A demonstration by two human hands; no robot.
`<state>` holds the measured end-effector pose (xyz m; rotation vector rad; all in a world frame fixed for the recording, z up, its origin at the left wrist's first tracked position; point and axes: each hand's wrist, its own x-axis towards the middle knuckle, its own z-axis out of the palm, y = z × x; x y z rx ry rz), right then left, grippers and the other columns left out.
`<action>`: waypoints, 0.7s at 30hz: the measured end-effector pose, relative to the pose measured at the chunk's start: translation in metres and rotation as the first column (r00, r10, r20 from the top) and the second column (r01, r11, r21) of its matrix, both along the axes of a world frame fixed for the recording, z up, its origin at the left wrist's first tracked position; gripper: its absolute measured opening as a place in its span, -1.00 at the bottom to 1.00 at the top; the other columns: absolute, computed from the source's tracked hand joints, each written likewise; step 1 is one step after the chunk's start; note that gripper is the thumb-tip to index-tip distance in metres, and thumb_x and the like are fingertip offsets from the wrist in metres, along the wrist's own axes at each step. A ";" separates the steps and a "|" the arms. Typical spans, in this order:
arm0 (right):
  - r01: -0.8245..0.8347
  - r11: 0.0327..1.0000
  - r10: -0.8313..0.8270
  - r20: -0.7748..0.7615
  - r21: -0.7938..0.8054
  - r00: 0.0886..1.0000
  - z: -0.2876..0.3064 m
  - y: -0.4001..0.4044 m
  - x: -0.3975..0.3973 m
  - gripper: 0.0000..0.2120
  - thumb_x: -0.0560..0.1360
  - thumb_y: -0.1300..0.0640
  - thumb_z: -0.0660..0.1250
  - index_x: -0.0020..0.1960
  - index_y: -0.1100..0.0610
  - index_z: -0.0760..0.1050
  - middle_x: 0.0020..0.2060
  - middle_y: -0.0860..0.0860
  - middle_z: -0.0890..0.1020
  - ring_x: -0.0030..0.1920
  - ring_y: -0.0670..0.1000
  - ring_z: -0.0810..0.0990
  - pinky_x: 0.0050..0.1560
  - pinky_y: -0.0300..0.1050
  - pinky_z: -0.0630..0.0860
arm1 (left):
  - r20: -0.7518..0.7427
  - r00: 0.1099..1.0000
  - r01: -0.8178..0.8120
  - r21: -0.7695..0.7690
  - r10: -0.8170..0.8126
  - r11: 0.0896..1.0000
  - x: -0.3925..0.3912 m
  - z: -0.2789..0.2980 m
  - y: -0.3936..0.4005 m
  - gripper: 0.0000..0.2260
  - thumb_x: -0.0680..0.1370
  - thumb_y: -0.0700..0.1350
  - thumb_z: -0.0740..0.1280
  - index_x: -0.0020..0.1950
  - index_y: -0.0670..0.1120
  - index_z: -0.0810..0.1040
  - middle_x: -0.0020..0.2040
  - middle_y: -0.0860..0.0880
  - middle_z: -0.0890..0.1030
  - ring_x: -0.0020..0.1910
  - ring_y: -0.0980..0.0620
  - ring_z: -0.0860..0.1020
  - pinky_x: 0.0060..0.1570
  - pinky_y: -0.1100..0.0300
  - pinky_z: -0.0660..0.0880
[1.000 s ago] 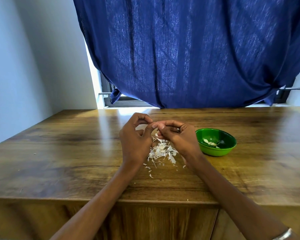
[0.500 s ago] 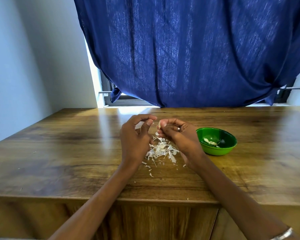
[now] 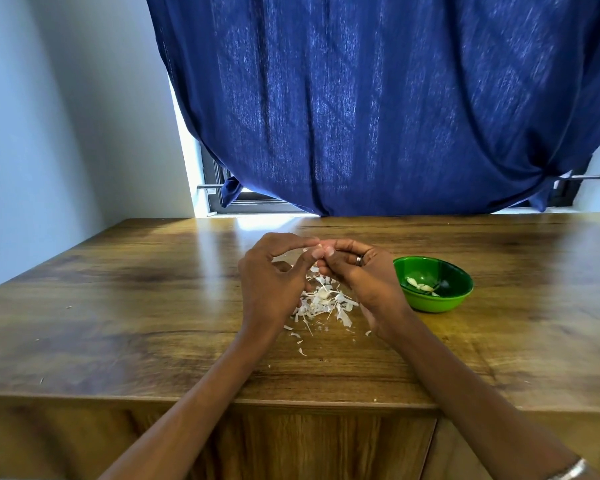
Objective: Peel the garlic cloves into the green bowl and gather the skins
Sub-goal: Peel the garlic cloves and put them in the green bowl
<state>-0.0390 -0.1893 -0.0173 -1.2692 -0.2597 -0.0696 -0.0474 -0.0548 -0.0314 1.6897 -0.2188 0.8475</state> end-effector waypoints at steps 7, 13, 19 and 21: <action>0.008 1.000 -0.007 -0.027 0.010 1.000 0.001 0.000 0.000 -0.92 0.52 0.33 0.39 0.01 0.24 0.63 -0.20 0.14 0.71 -0.26 -0.09 0.69 -0.15 -0.28 0.64 | -0.038 0.999 0.012 -0.045 -0.013 0.999 0.006 -0.002 0.003 -0.91 0.50 -0.19 0.55 -0.01 -0.15 0.73 0.02 0.05 0.63 -0.45 -0.02 0.64 -0.56 0.22 0.46; -0.029 0.999 0.030 -0.046 0.037 0.998 0.002 0.001 0.000 -0.92 0.54 0.32 0.37 -0.01 0.23 0.63 -0.25 0.09 0.71 -0.28 -0.10 0.69 -0.17 -0.29 0.64 | -0.022 0.999 -0.046 0.009 0.047 0.999 0.010 -0.003 0.003 -0.95 0.51 -0.16 0.54 -0.07 -0.02 0.74 0.03 0.08 0.59 -0.28 -0.02 0.67 -0.41 0.19 0.52; -0.097 0.982 0.114 -0.102 0.161 0.988 0.001 -0.001 0.001 -0.90 0.54 0.38 0.35 -0.02 0.31 0.63 -0.22 0.11 0.74 -0.23 -0.08 0.72 -0.06 -0.28 0.65 | 0.067 0.991 -0.120 0.126 0.112 0.985 0.003 -0.001 0.002 -0.95 0.50 -0.17 0.54 -0.09 -0.04 0.74 0.05 0.01 0.56 -0.26 0.32 0.63 -0.37 0.25 0.57; -0.112 0.977 0.135 -0.116 0.181 0.984 0.000 -0.001 0.001 -0.90 0.52 0.39 0.36 -0.01 0.33 0.64 -0.19 0.13 0.74 -0.19 -0.06 0.73 -0.04 -0.27 0.65 | 0.096 0.986 -0.148 0.159 0.134 0.976 0.002 -0.002 0.002 -0.94 0.49 -0.15 0.56 -0.10 -0.01 0.73 0.05 0.02 0.56 -0.28 0.33 0.62 -0.35 0.19 0.59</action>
